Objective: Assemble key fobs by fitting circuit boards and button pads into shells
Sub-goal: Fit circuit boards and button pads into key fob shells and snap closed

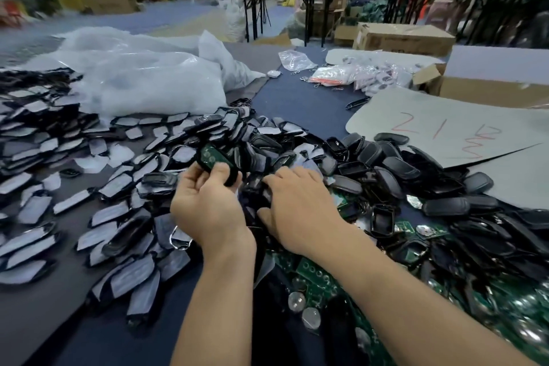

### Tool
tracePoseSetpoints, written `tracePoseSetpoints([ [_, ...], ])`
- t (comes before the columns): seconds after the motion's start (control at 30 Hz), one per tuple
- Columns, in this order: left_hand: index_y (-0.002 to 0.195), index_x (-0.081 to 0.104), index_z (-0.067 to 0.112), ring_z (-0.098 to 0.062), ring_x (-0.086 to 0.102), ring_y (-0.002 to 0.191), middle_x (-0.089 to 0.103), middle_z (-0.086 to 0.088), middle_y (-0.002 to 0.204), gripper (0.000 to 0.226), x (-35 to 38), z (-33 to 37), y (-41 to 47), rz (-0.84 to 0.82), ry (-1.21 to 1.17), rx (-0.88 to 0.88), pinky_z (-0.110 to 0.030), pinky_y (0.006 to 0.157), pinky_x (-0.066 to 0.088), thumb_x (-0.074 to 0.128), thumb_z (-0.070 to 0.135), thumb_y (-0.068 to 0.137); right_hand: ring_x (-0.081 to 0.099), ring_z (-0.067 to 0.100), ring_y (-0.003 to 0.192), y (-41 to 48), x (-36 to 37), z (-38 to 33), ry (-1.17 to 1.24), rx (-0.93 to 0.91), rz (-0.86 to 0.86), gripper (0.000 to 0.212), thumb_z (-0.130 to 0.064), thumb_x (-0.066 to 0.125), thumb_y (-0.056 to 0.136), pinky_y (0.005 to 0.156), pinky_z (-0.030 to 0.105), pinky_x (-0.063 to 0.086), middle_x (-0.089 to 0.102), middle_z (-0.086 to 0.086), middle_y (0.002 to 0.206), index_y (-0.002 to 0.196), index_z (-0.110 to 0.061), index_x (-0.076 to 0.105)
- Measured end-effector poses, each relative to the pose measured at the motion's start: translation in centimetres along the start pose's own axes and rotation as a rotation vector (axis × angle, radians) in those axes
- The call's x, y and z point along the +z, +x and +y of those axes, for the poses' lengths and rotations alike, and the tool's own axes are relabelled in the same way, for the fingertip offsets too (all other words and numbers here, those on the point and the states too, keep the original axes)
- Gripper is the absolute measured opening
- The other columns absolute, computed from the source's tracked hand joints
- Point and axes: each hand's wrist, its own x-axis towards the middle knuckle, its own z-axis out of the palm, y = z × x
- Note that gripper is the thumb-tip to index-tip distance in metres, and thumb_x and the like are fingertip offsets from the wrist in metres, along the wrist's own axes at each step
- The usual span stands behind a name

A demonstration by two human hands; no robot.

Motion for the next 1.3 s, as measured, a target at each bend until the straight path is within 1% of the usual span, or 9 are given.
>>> tracePoseSetpoints([
  [0.23,0.089,0.071,0.007,-0.022,0.071,0.076,0.075,0.006,0.067,0.018,0.1,0.2,-0.3,-0.027,-0.008,-0.038,-0.020,0.061,0.058,0.069,-0.011,0.091,0.065,0.022,0.092,-1.2,-0.9,0.6,0.150,0.122,0.061,0.021,-0.015,0.066,0.084,0.101,0.030,0.041,0.074,-0.004,0.093,0.098,-0.027,0.076],
  [0.37,0.087,0.070,0.009,-0.017,0.073,0.072,0.075,0.008,0.065,0.020,0.1,0.4,-0.6,-0.052,0.007,-0.046,-0.019,0.062,0.058,0.068,-0.010,0.091,0.066,0.006,0.055,-1.9,-1.6,2.1,0.523,0.310,0.117,0.022,-0.021,0.068,0.095,0.050,0.008,0.045,0.071,-0.011,0.062,0.079,-0.032,0.077],
  [0.43,0.086,0.070,0.009,-0.015,0.073,0.070,0.075,0.008,0.065,0.020,0.1,0.4,-0.6,-0.057,0.014,-0.045,-0.019,0.063,0.058,0.069,-0.011,0.090,0.067,0.013,0.046,-2.7,-1.7,2.6,0.745,0.374,0.175,0.024,-0.020,0.069,0.096,0.045,0.018,0.053,0.072,-0.002,0.064,0.075,-0.030,0.076],
  [0.53,0.090,0.069,0.008,-0.013,0.074,0.067,0.076,0.006,0.067,0.019,0.3,0.3,-0.8,-0.069,0.016,-0.056,-0.021,0.065,0.059,0.070,-0.011,0.089,0.072,0.020,0.063,-3.6,-1.6,2.8,0.903,0.451,0.377,0.022,-0.020,0.072,0.095,0.060,0.041,0.063,0.072,-0.009,0.084,0.084,-0.038,0.080],
  [0.63,0.090,0.067,0.009,-0.009,0.072,0.063,0.075,0.008,0.065,0.021,0.6,0.1,-1.1,-0.095,0.021,-0.050,-0.021,0.064,0.059,0.069,-0.012,0.090,0.062,0.005,0.092,-3.3,-1.2,2.6,0.683,0.387,0.504,0.023,-0.019,0.075,0.093,0.086,0.019,0.050,0.062,-0.023,0.087,0.091,-0.040,0.081],
  [0.87,0.089,0.066,0.009,-0.006,0.069,0.059,0.072,0.011,0.062,0.022,0.7,-0.1,-1.0,-0.111,0.027,-0.033,-0.019,0.061,0.057,0.068,-0.012,0.090,0.057,0.020,0.100,-3.7,1.5,0.5,0.168,0.005,0.215,0.018,-0.026,0.060,0.097,0.096,0.027,0.028,0.073,-0.004,0.094,0.100,-0.020,0.078],
  [1.1,0.089,0.067,0.010,-0.007,0.071,0.063,0.074,0.010,0.064,0.022,0.6,-0.1,-1.0,-0.108,0.030,-0.030,-0.021,0.064,0.059,0.068,-0.012,0.090,0.050,0.016,0.130,-3.8,1.0,0.5,0.140,-0.057,0.033,0.051,-0.012,0.059,0.087,0.113,0.027,0.024,0.067,-0.007,0.131,0.137,-0.023,0.065],
  [1.17,0.089,0.068,0.010,-0.010,0.072,0.066,0.074,0.009,0.065,0.022,0.6,0.0,-0.9,-0.082,0.032,-0.029,-0.021,0.064,0.059,0.068,-0.012,0.090,0.055,0.001,0.121,-3.4,-0.2,0.7,0.307,0.018,0.015,0.039,-0.020,0.064,0.087,0.111,0.016,0.030,0.072,-0.008,0.120,0.124,-0.029,0.073],
  [1.3,0.093,0.071,0.006,-0.020,0.073,0.073,0.077,0.001,0.073,0.015,0.3,0.1,-0.4,0.016,0.013,-0.009,-0.022,0.064,0.059,0.069,-0.009,0.089,0.066,-0.009,0.086,-1.0,-2.2,1.0,0.667,0.186,0.008,0.014,-0.030,0.076,0.082,0.066,-0.006,0.037,0.076,-0.019,0.095,0.094,-0.030,0.082],
])
